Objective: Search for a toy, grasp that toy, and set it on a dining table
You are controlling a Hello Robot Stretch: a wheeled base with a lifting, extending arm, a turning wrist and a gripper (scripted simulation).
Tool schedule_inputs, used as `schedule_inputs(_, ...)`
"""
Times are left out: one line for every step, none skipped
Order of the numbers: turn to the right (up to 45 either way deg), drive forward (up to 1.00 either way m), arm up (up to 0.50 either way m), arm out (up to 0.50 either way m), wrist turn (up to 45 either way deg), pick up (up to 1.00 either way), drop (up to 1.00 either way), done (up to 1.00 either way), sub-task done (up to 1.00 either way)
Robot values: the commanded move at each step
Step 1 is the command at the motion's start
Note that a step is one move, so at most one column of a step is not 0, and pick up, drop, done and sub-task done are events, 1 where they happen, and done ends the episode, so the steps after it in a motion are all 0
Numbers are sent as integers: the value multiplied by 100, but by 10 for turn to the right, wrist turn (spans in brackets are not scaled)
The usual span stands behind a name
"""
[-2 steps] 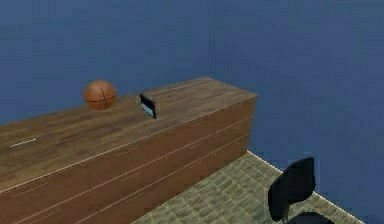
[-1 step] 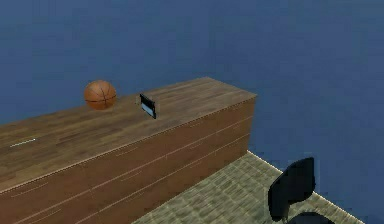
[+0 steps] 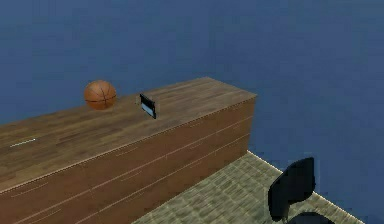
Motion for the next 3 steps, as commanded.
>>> schedule_inputs(0,0,2,0,0,0,0,0,0)
schedule_inputs(0,0,0,-8,0,0,0,0,0)
schedule_inputs(0,0,0,0,0,0,0,100,0)
